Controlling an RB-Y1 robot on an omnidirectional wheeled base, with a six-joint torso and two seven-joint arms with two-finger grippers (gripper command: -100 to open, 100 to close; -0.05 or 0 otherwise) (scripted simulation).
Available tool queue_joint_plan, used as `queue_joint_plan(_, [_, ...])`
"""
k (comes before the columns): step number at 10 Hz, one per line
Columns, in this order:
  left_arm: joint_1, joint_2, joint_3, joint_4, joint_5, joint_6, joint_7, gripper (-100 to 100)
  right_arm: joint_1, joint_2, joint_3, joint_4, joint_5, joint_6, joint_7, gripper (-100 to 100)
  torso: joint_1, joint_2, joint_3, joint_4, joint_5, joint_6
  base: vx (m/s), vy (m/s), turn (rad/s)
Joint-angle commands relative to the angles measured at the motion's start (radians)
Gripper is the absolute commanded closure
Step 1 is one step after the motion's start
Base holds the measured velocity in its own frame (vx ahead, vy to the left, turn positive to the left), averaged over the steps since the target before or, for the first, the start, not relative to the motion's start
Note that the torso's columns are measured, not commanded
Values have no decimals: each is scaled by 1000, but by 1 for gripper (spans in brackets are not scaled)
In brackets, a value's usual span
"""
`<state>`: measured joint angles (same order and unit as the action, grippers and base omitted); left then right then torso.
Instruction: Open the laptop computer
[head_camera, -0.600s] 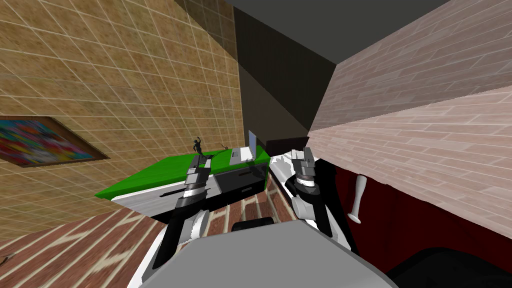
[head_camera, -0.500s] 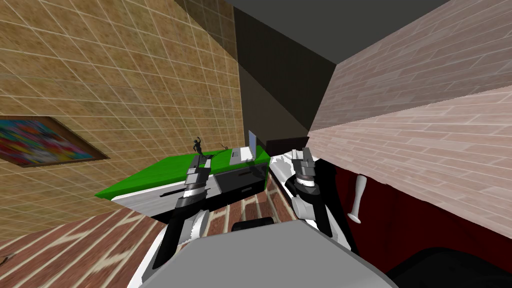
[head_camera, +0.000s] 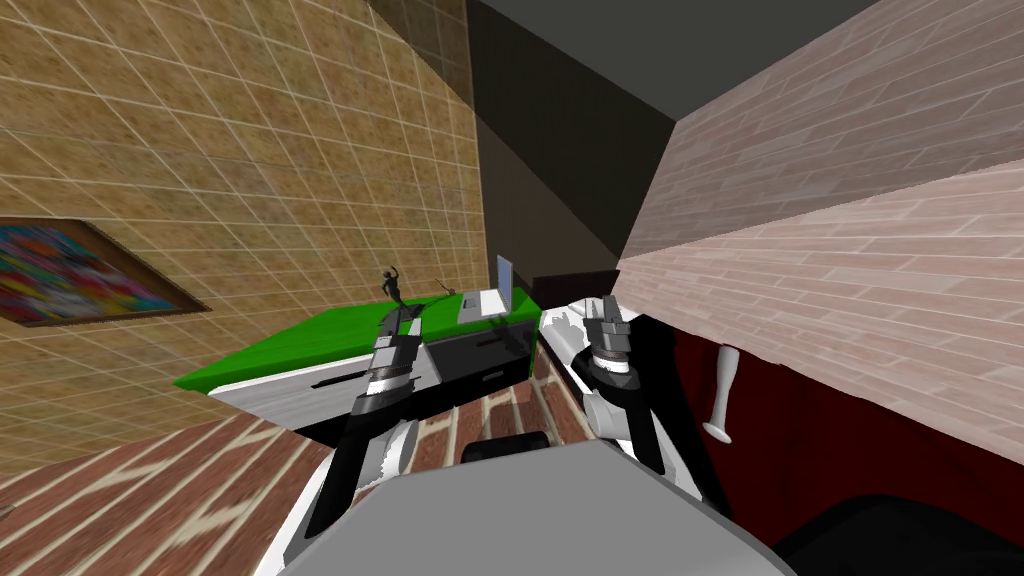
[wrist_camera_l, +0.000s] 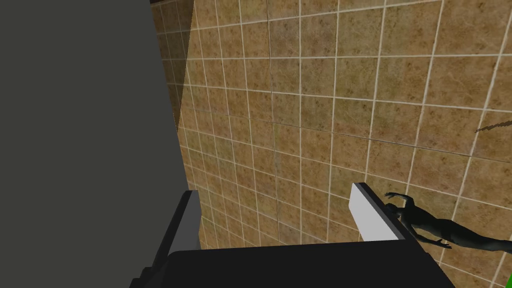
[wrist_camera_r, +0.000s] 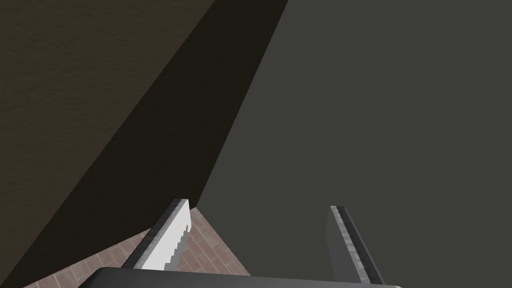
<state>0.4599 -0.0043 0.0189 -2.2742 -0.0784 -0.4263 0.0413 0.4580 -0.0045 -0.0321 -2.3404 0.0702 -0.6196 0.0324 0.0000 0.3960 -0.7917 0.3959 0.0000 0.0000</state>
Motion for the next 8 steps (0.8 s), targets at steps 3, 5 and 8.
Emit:
queue_joint_plan(3, [0,0,0,0,0,0,0,0,0,0,0,0,0,0,0,0,0,222,-443,221,0,0,0,0,0])
queue_joint_plan(5, [-26,52,2,4,-4,32,-4,-100,0,0,0,0,0,0,0,0,0,329,-659,328,0,0,10,-11,11])
queue_joint_plan(8, [-92,114,6,13,-14,113,-12,-100,0,0,0,0,0,0,0,0,-1,341,-685,342,0,0,23,-33,26])
